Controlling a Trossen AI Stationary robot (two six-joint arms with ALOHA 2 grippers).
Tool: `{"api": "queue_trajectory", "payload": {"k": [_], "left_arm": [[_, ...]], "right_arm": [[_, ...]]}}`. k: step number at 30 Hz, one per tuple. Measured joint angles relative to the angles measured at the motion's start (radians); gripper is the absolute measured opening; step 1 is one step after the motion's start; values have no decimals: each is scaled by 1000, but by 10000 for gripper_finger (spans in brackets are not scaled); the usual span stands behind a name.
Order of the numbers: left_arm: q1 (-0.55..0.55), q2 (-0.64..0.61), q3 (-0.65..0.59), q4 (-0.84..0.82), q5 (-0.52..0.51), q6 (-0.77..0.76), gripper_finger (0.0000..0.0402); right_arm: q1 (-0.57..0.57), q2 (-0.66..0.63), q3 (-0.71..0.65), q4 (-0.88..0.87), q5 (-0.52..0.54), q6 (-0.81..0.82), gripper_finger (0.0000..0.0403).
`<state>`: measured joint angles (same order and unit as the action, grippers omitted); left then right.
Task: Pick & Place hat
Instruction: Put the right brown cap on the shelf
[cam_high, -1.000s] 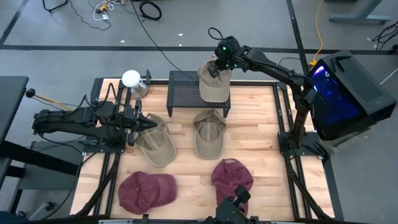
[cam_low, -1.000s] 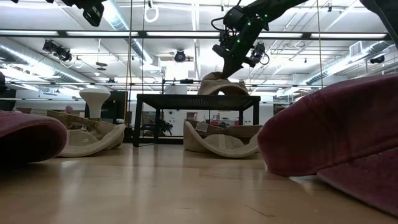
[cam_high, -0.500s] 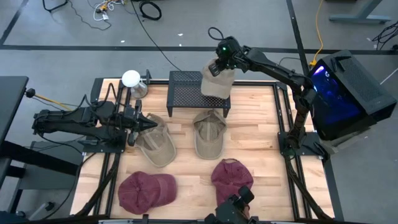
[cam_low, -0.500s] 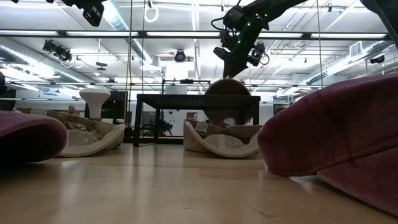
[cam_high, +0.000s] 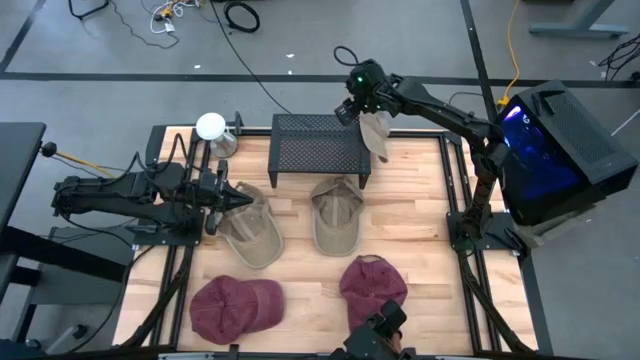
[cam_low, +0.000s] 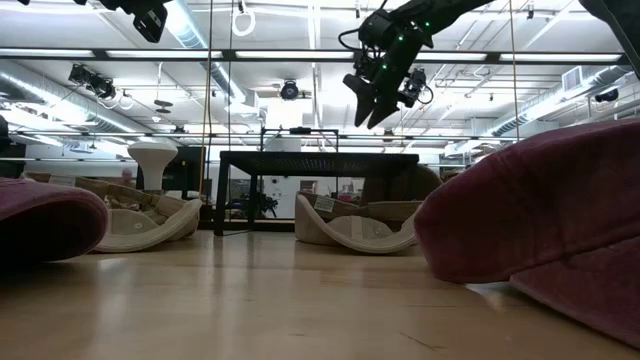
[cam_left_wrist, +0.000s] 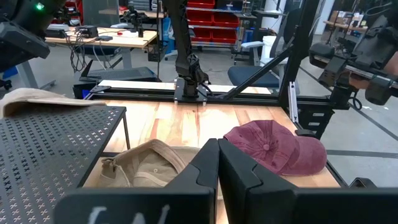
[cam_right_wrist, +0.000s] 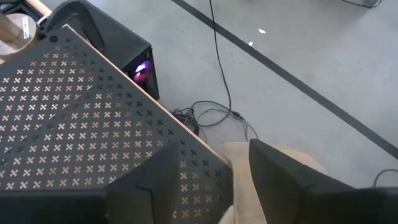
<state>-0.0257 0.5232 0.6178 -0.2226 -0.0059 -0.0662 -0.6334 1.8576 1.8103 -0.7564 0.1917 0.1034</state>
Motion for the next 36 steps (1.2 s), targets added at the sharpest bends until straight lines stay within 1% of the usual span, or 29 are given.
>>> {"api": "queue_trajectory", "payload": {"k": [5, 9, 11, 15, 20, 23, 26, 33, 36], "left_arm": [[0, 0, 0, 0, 0, 0, 14], [0, 0, 0, 0, 0, 0, 14], [0, 0, 0, 0, 0, 0, 14], [0, 0, 0, 0, 0, 0, 14], [0, 0, 0, 0, 0, 0, 14], [0, 0, 0, 0, 0, 0, 14], [0, 0, 0, 0, 0, 0, 14], [0, 0, 0, 0, 0, 0, 14], [0, 0, 0, 0, 0, 0, 14]], "right_arm": [[0, 0, 0, -21, 3, -3, 170], [-1, 0, 0, -53, 46, -14, 157], [-14, 0, 0, -85, 45, -25, 154], [-65, 0, 0, -144, -15, -47, 155], [-119, -18, 0, -152, -84, -102, 158], [-152, -27, 0, -151, -123, -55, 158], [-192, -27, 0, -155, -187, -16, 158], [-265, -27, 0, -182, -214, -201, 167], [-304, -27, 0, -212, -239, -307, 167]]}}
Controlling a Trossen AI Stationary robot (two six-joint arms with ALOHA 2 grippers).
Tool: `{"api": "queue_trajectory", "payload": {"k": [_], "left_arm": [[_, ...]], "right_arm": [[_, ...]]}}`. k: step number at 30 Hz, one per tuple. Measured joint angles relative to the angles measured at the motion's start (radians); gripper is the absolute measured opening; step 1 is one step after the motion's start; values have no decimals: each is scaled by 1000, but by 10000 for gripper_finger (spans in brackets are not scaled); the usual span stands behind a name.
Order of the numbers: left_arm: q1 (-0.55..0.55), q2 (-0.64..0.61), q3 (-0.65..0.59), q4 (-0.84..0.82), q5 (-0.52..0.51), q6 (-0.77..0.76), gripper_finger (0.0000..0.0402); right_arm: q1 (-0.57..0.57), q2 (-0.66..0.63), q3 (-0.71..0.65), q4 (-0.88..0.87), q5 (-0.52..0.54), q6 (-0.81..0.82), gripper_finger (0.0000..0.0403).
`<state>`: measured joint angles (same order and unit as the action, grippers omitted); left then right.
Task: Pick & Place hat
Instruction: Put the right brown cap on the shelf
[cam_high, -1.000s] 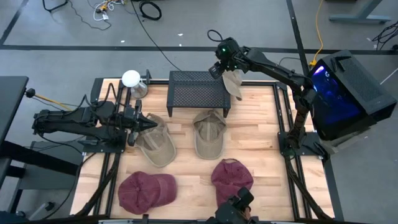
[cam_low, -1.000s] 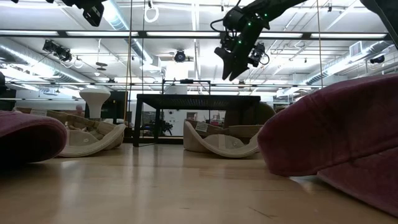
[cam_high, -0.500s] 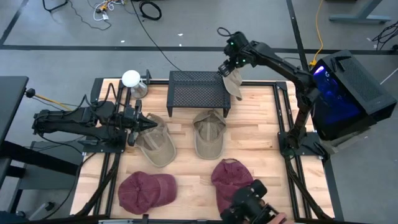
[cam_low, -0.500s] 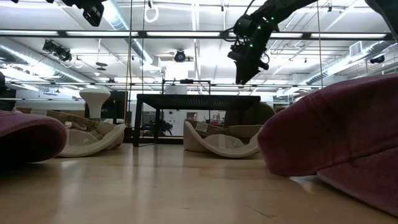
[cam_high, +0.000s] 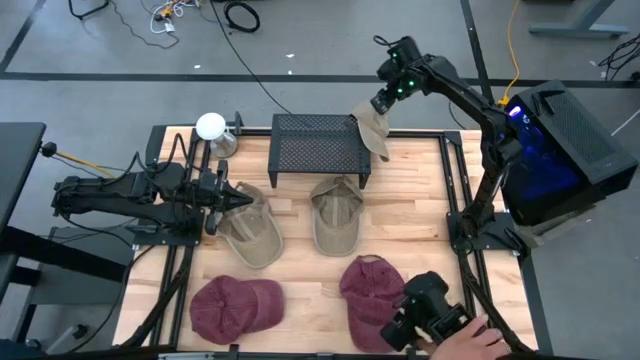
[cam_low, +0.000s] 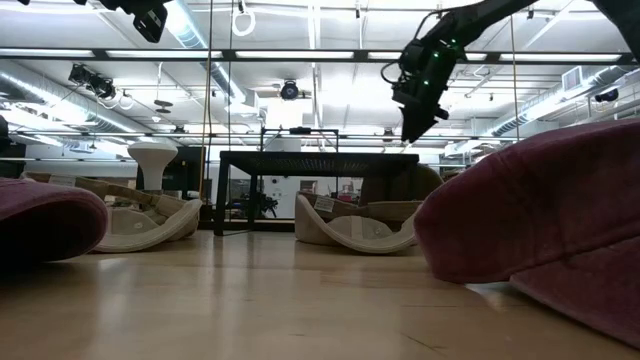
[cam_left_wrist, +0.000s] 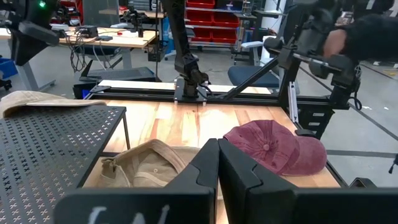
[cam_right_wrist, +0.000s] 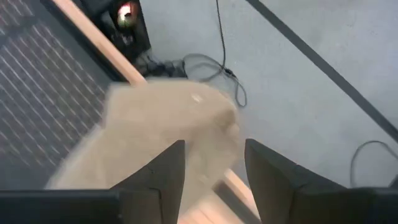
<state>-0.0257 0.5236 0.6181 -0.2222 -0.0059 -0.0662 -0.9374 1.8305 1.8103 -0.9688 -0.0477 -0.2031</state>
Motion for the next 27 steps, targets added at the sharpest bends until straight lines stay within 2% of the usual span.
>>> {"api": "queue_trajectory", "payload": {"k": [7, 12, 17, 21, 27], "left_arm": [[0, 0, 0, 0, 0, 0, 14], [0, 0, 0, 0, 0, 0, 14], [0, 0, 0, 0, 0, 0, 14], [0, 0, 0, 0, 0, 0, 14], [0, 0, 0, 0, 0, 0, 14]], "right_arm": [[-58, 8, 0, 2, -87, -125, 167], [-49, 12, 0, -8, -119, -240, 167], [-10, 12, 0, -25, -51, -543, 166], [11, 12, 0, -50, -43, -827, 166], [38, 21, 0, -45, -42, -1011, 166]]}}
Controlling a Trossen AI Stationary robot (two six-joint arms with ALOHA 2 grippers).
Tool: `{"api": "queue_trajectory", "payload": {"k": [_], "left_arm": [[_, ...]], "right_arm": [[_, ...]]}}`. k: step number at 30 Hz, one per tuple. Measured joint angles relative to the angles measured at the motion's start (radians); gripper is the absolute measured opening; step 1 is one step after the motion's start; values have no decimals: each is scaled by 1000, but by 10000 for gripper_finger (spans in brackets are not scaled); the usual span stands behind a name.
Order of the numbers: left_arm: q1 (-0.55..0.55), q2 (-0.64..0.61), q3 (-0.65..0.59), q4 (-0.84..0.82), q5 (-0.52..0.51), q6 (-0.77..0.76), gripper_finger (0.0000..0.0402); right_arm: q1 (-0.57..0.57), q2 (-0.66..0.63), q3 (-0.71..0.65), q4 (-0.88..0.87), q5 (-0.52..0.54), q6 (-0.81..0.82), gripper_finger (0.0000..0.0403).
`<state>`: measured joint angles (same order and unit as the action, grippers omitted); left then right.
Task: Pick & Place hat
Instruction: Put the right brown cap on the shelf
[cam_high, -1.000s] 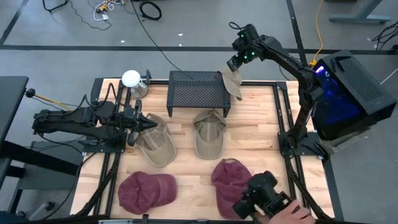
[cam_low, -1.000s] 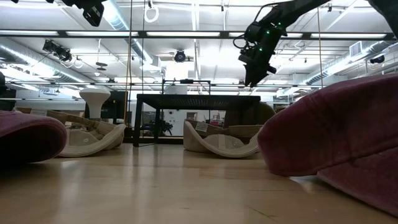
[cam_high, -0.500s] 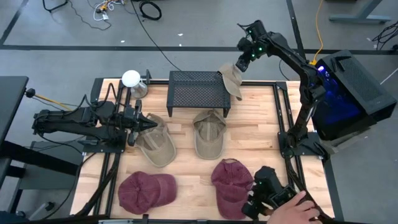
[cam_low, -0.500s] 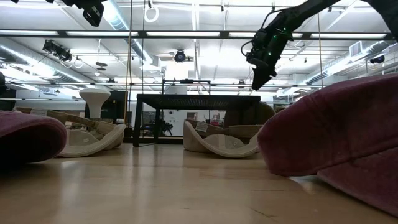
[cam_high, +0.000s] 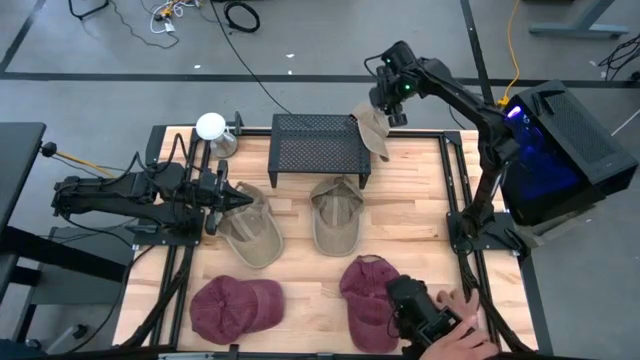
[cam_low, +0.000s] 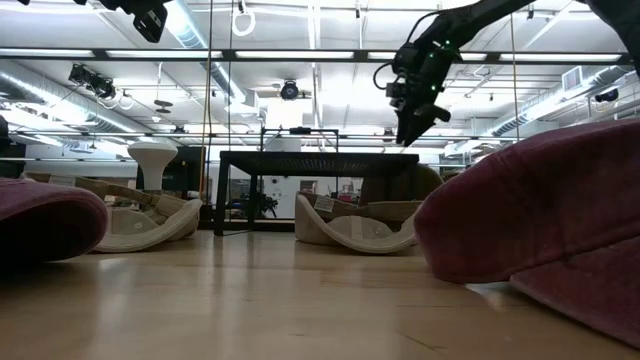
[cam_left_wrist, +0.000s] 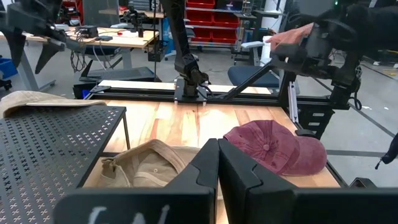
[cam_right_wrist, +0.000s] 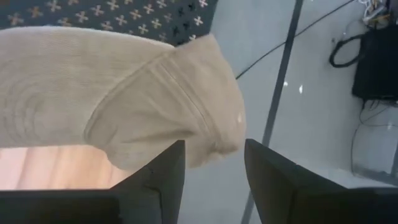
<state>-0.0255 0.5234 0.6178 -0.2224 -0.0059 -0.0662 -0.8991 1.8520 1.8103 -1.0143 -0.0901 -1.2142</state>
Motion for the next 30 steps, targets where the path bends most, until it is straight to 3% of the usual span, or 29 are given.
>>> {"api": "queue_trajectory", "payload": {"k": [5, 21, 25, 30], "left_arm": [[0, 0, 0, 0, 0, 0, 14], [0, 0, 0, 0, 0, 0, 14], [0, 0, 0, 0, 0, 0, 14], [0, 0, 0, 0, 0, 0, 14]], "right_arm": [[11, 39, 0, 40, 60, -29, 166], [40, 106, -1, 60, 64, -123, 163], [44, 119, -1, 54, 74, -131, 131], [44, 119, -1, 54, 91, -106, 40]]}}
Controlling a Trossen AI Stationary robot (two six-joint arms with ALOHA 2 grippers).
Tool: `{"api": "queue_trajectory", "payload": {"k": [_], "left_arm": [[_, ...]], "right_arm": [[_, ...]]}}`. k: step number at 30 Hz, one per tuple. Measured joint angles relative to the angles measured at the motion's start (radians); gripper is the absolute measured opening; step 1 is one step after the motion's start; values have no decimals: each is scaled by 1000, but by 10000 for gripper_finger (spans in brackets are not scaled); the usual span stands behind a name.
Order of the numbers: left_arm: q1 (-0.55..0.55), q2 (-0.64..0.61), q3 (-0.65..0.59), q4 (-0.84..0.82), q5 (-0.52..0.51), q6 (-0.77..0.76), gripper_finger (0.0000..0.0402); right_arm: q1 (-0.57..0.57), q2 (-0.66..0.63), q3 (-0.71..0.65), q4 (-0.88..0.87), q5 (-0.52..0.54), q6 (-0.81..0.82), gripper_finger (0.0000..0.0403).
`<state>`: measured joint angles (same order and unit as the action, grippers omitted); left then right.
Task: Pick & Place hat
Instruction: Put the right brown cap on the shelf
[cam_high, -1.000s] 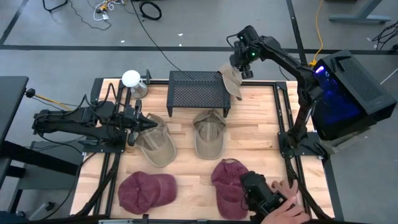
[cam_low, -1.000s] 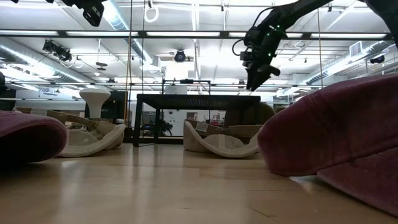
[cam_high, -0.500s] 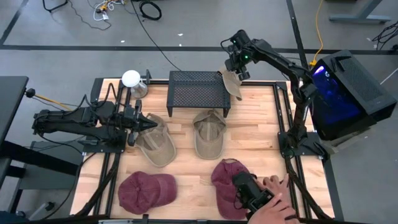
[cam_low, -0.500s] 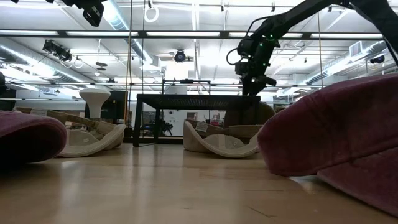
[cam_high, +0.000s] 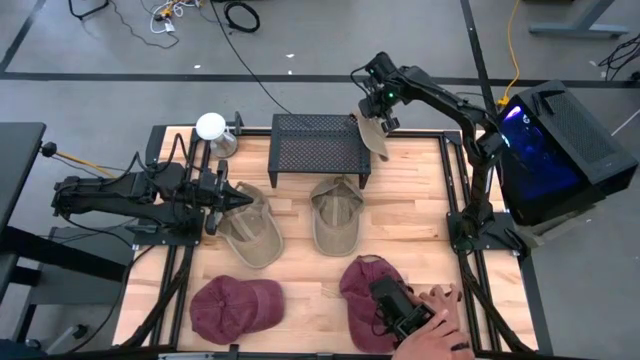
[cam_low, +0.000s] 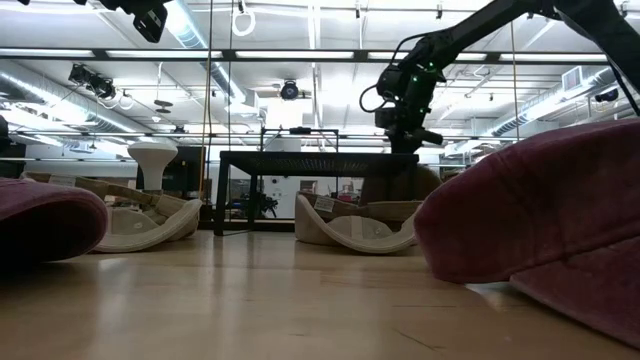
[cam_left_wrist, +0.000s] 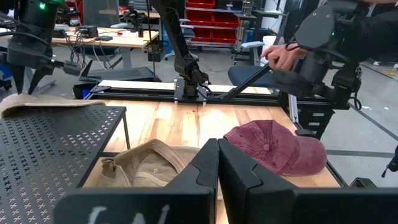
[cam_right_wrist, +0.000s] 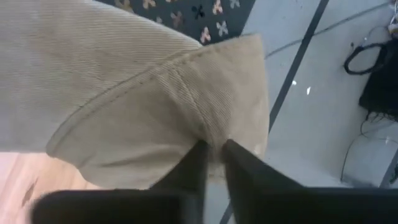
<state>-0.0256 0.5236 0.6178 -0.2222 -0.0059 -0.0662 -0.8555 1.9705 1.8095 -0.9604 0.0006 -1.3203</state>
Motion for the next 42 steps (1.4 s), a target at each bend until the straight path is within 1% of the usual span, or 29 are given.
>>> {"api": "queue_trajectory", "payload": {"k": [1, 2, 6, 11, 17, 22, 27, 33, 36, 40, 42], "left_arm": [[0, 0, 0, 0, 0, 0, 14], [0, 0, 0, 0, 0, 0, 14], [0, 0, 0, 0, 0, 0, 14], [0, 0, 0, 0, 0, 0, 14], [0, 0, 0, 0, 0, 0, 14], [0, 0, 0, 0, 0, 0, 14], [0, 0, 0, 0, 0, 0, 14], [0, 0, 0, 0, 0, 0, 14], [0, 0, 0, 0, 0, 0, 14], [0, 0, 0, 0, 0, 0, 14], [0, 0, 0, 0, 0, 0, 14]], "right_arm": [[0, 0, 0, 0, 16, 7, 21], [0, 0, 0, -1, 30, 19, 12], [0, 0, 0, -34, 56, 64, 12], [0, -21, 0, -83, 158, 85, 4], [3, -109, 0, -136, 167, 138, 1], [32, -205, 0, -207, 168, 185, 1], [100, -298, 0, -292, 168, 249, 0], [226, -369, 0, -366, 167, 298, 0], [285, -383, 0, -358, 179, 313, 0], [347, -384, 0, -290, 263, 318, 0], [369, -384, 0, -239, 279, 318, 0]]}}
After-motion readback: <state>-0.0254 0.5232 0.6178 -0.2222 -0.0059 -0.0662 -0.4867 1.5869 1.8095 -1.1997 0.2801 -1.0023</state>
